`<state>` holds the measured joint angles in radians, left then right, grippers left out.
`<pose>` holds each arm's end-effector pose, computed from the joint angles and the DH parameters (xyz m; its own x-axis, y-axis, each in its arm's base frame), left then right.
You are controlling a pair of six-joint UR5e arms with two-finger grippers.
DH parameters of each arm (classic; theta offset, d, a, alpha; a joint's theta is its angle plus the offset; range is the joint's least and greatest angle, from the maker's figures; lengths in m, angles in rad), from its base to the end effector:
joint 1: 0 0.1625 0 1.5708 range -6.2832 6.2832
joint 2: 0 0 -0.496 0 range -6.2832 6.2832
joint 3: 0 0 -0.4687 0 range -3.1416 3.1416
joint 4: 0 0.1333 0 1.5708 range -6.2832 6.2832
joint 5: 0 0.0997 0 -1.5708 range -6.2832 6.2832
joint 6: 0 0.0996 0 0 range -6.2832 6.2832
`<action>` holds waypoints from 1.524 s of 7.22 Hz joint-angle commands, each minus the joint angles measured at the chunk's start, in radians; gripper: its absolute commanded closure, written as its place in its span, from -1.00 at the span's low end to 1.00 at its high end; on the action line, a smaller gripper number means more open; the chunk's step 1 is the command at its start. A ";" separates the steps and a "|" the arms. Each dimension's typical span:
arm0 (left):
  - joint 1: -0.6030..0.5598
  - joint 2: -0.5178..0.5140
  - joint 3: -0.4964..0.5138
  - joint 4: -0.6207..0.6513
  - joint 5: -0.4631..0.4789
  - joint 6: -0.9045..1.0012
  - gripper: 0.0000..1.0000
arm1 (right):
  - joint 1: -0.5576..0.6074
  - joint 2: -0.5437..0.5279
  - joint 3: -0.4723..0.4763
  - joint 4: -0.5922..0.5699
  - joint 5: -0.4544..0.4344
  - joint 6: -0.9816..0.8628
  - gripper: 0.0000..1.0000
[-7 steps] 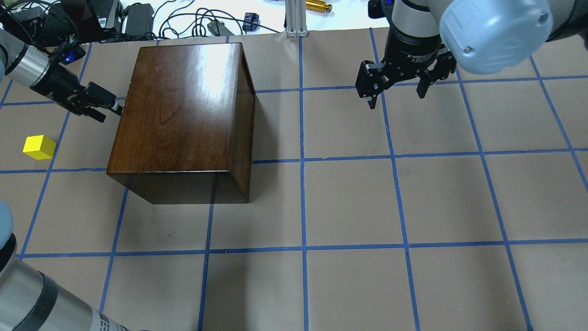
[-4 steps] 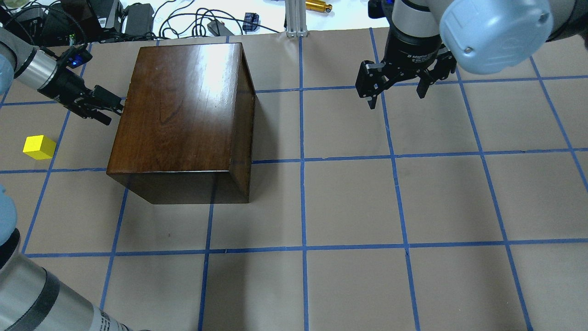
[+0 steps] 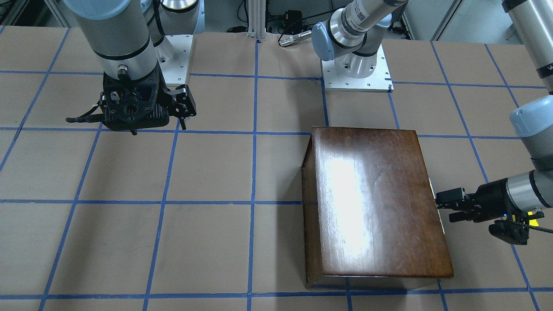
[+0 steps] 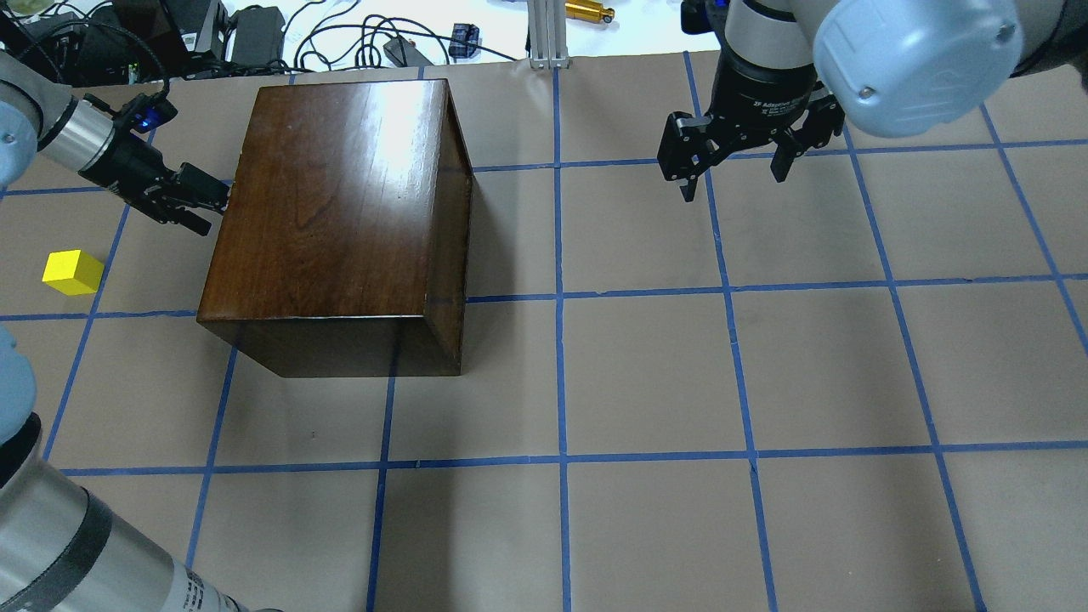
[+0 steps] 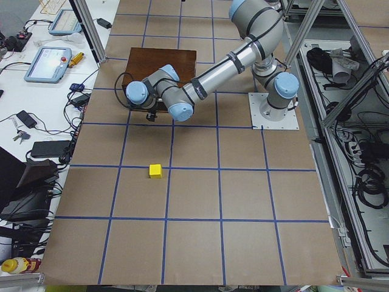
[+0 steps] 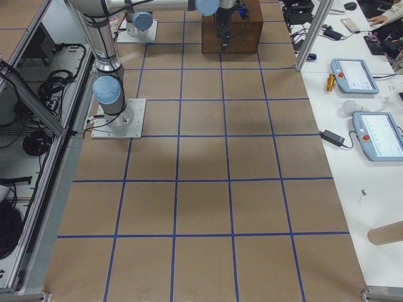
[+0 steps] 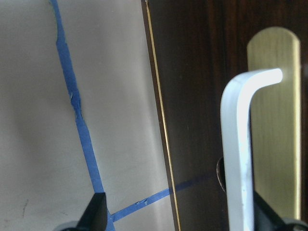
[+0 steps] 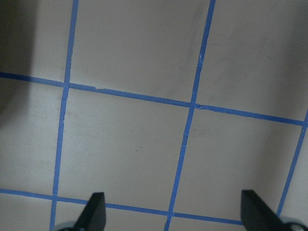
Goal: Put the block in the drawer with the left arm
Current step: 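Pull the drawer open with the left gripper, away from the cabinet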
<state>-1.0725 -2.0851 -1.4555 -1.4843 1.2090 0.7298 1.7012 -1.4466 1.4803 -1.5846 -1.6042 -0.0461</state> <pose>0.2066 -0.7324 0.2929 -0.8767 0.1529 0.4560 0.1741 0.9847 0.0046 0.2105 -0.6053 0.5374 -0.9838 -0.1762 0.0324 -0.1755 0.9842 0.0214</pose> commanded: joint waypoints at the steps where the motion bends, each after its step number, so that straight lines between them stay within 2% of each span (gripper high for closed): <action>1: 0.009 -0.001 0.003 0.002 0.006 0.000 -1.00 | 0.000 0.000 0.000 0.000 0.000 0.000 -1.00; 7: 0.213 0.010 -0.002 -0.002 0.012 0.010 -1.00 | 0.000 0.000 0.000 0.000 0.000 0.000 -1.00; 9: 0.239 0.010 0.003 0.006 0.066 0.022 -1.00 | 0.000 0.000 0.000 0.000 0.000 0.000 -1.00; 11: 0.241 0.017 0.001 0.004 0.066 0.020 -1.00 | 0.000 0.000 0.000 0.000 0.000 -0.001 -1.00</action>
<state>-0.8331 -2.0732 -1.4540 -1.4791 1.2719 0.7508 1.7012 -1.4466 1.4803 -1.5846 -1.6044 -0.0464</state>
